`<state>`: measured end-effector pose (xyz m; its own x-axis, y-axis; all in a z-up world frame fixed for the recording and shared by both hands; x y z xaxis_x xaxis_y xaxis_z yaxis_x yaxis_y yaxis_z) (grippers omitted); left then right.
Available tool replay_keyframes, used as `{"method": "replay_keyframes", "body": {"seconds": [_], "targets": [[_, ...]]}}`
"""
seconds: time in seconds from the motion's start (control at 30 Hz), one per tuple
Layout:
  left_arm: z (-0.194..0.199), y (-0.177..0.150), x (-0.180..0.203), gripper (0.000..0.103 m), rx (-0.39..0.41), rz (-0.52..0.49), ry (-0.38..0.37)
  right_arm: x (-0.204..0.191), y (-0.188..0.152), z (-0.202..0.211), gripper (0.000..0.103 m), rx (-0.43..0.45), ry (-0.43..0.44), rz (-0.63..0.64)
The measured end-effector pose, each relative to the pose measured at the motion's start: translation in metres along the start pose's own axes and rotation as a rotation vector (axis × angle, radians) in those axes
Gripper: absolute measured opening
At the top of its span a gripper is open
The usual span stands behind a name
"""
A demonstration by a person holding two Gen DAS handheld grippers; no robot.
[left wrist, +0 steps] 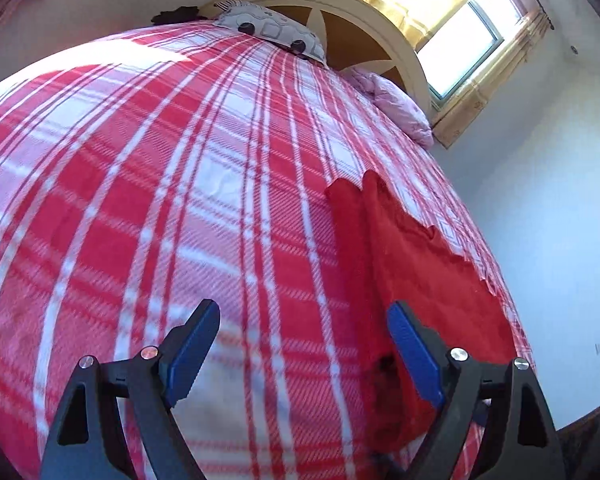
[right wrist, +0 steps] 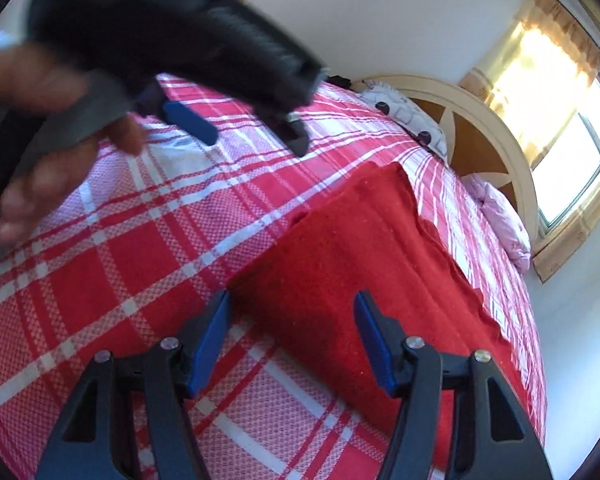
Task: Fold small clothes
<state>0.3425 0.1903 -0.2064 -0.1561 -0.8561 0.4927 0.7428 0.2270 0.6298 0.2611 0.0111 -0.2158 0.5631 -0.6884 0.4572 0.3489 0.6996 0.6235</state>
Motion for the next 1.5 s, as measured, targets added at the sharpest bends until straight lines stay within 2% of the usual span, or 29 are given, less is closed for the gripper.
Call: {"method": "replay_keyframes", "body": {"seconds": [0.07,0.23,0.3,0.43,0.6,0.8,0.87,0.9,0.93,1.03,1.2,1.3,1.33,1.37,1.5], "targets": [[-0.011,0.014,0.006,0.087,-0.018,-0.012,-0.029,-0.003,0.0,0.001,0.056,0.008,-0.016,0.014],[-0.046,0.042,0.024,0.086,-0.092,-0.006,-0.167,-0.006,-0.002,-0.003,0.051,0.01,-0.034,0.027],[-0.068,0.049,0.027,0.086,-0.131,0.0,-0.153,-0.007,-0.003,-0.002,0.051,0.015,-0.035,0.023],[-0.096,0.055,0.03,0.086,-0.176,0.033,-0.176,-0.007,-0.004,-0.001,0.051,0.023,-0.036,0.016],[-0.11,0.061,0.036,0.086,-0.157,0.022,-0.187,-0.006,-0.003,-0.002,0.051,0.032,-0.039,0.014],[-0.123,0.071,0.037,0.086,-0.166,0.013,-0.2,-0.011,-0.006,0.002,0.044,0.039,-0.037,0.02],[-0.128,0.076,0.036,0.066,-0.165,0.014,-0.19,-0.013,-0.006,0.002,0.035,0.037,-0.034,0.022],[-0.132,0.076,0.033,0.051,-0.184,0.024,-0.193,-0.013,-0.006,0.001,0.03,0.029,-0.036,0.023],[-0.135,0.075,0.03,0.045,-0.198,0.035,-0.194,-0.013,-0.005,-0.001,0.022,0.017,-0.042,0.023],[-0.135,0.075,0.028,0.044,-0.191,0.031,-0.203,-0.011,-0.006,-0.004,0.021,0.006,-0.044,0.018],[-0.133,0.072,0.021,0.044,-0.185,0.082,-0.224,-0.015,-0.006,-0.003,0.021,0.01,-0.068,0.033],[-0.131,0.071,0.023,0.043,-0.175,0.061,-0.221,-0.017,-0.006,-0.003,0.021,0.009,-0.078,0.043],[-0.129,0.071,0.025,0.015,-0.165,0.046,-0.217,-0.018,-0.006,-0.003,0.021,0.01,-0.08,0.045],[-0.129,0.069,0.025,0.011,-0.165,0.039,-0.219,-0.019,-0.006,-0.002,0.019,0.01,-0.076,0.045],[-0.122,0.07,0.026,0.011,-0.14,0.034,-0.209,-0.014,-0.006,0.001,0.012,0.012,-0.037,0.012]]}}
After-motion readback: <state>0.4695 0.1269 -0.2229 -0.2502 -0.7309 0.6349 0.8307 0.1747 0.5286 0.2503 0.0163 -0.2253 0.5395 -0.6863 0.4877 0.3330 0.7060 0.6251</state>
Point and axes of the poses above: each gripper's, at about its wrist camera, not at the fingertips, and z roughly against the way its jaws point, x to its right, y to its top, the point moved 2 cm from there along -z, roughly the way its jaws point, and after that the axes turned 5 degrees about -z, right-handed, at the moved point
